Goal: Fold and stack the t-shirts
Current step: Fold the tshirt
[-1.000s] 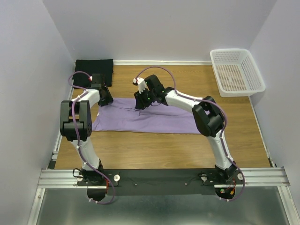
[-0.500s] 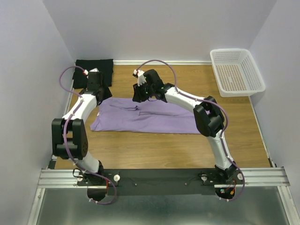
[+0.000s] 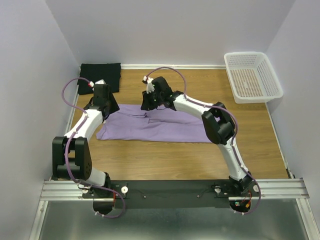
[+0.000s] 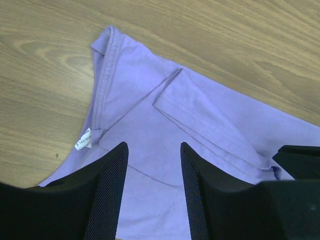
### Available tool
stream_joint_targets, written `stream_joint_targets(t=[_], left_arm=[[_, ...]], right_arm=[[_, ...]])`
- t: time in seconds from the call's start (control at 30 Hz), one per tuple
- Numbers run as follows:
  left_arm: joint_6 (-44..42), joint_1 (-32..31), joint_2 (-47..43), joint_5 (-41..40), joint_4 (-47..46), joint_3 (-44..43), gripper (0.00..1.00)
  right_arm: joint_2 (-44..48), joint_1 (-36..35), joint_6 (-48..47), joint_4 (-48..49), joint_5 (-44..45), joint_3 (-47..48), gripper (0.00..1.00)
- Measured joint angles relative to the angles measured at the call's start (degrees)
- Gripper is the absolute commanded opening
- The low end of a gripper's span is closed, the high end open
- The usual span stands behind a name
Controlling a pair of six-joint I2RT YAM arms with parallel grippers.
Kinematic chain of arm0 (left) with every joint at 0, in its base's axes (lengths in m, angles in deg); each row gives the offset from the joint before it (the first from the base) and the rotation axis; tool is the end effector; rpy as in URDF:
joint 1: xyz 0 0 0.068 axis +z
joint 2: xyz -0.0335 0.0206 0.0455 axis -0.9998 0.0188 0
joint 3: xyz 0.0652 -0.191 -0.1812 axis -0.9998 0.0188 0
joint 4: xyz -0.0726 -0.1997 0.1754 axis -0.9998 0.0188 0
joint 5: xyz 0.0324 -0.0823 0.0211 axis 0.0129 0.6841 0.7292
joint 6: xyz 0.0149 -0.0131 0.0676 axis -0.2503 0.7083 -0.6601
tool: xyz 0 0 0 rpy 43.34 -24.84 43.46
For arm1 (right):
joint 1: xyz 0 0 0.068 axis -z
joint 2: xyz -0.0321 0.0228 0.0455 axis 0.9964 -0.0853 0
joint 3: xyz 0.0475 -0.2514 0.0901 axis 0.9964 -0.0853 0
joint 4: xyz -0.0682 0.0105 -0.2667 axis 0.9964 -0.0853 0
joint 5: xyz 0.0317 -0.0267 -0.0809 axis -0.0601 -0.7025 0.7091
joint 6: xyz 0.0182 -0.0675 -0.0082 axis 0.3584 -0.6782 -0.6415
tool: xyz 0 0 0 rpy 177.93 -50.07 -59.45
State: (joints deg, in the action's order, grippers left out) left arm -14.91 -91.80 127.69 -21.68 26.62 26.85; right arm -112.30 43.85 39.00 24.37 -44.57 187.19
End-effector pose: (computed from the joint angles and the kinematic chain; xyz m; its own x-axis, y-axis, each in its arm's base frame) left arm 0.3432 -0.0108 0.2107 -0.6072 -0.4243 -0.6718 -0.3454 0.9024 -0.2577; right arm 0.4073 0.3837 0.1672 -0.6384 -0.2399 -0.7313 -0.6876 0.6046 0.4020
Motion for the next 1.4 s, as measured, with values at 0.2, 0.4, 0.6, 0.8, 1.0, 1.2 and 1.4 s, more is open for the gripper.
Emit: stream_joint_targets(t=[0.2, 0.4, 0.6, 0.8, 1.0, 1.2, 1.4], left_arm=[[0.0, -0.44, 0.17, 0.02, -0.17, 0.0, 0.55], [0.0, -0.63, 0.35, 0.02, -0.2, 0.0, 0.55], [0.0, -0.63, 0.39, 0.02, -0.22, 0.0, 0.55], [0.0, -0.63, 0.79, 0.04, -0.22, 0.0, 0.55], [0.0, -0.63, 1.49, 0.09, -0.2, 0.0, 0.55], [0.15, -0.63, 1.51, 0.72, -0.22, 0.0, 0.55], [0.81, -0.74, 1.49, 0.87, -0.11, 0.0, 0.56]], right_arm=[[-0.09, -0.04, 0.31, 0.96, -0.68, -2.38, 0.18], [-0.09, -0.33, 0.31, 1.9, -1.66, -5.11, 0.18], [-0.09, -0.44, 0.35, 2.99, -2.34, -8.24, 0.18], [0.37, -0.44, 1.11, 6.32, -2.62, -10.82, 0.17], [1.25, -0.42, 2.82, 13.44, -2.62, -15.45, 0.15], [3.72, -0.48, 3.32, 21.68, -1.99, -22.62, 0.18], [5.97, -0.81, 2.32, 24.06, -1.07, -25.99, 0.27]])
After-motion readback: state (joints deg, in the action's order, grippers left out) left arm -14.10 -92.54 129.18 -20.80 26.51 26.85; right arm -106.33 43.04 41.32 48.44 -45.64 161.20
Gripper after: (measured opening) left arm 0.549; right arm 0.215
